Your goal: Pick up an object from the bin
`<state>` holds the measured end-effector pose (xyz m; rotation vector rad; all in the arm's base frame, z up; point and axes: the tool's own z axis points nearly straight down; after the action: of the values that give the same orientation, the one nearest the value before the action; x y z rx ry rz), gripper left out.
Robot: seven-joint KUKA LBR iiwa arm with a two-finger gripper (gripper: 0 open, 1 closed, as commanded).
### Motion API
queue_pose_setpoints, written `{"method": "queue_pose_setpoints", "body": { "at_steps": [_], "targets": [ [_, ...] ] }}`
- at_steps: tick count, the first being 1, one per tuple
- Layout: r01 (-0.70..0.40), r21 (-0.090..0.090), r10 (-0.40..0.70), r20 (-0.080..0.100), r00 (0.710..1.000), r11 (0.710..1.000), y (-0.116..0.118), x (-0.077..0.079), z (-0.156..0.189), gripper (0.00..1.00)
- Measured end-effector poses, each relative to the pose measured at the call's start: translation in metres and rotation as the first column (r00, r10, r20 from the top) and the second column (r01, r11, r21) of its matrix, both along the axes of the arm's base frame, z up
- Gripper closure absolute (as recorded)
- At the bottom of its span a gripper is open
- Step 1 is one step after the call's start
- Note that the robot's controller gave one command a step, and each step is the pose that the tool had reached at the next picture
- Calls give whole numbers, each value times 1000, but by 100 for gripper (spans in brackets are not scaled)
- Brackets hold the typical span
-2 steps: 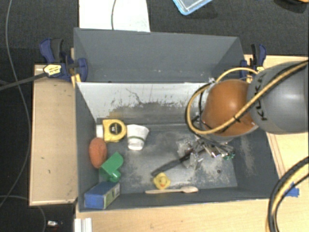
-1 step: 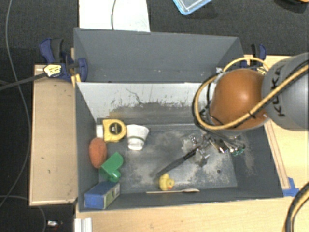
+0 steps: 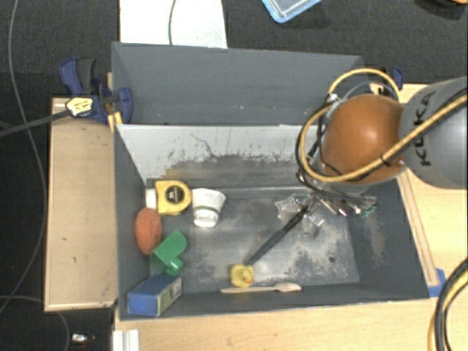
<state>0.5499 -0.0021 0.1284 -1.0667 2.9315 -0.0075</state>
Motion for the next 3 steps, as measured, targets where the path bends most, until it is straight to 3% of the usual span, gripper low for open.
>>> {"method": "queue_pose_setpoints", "body": {
  "at_steps": [1,2,3],
  "targets": [
    [-146,1,146,-2,989,989,59,40,-58,100],
    [-146,1,146,-3,989,989,59,40,-58,100],
    [-154,1,154,-7,988,988,59,32,7,100]
  ]
}}
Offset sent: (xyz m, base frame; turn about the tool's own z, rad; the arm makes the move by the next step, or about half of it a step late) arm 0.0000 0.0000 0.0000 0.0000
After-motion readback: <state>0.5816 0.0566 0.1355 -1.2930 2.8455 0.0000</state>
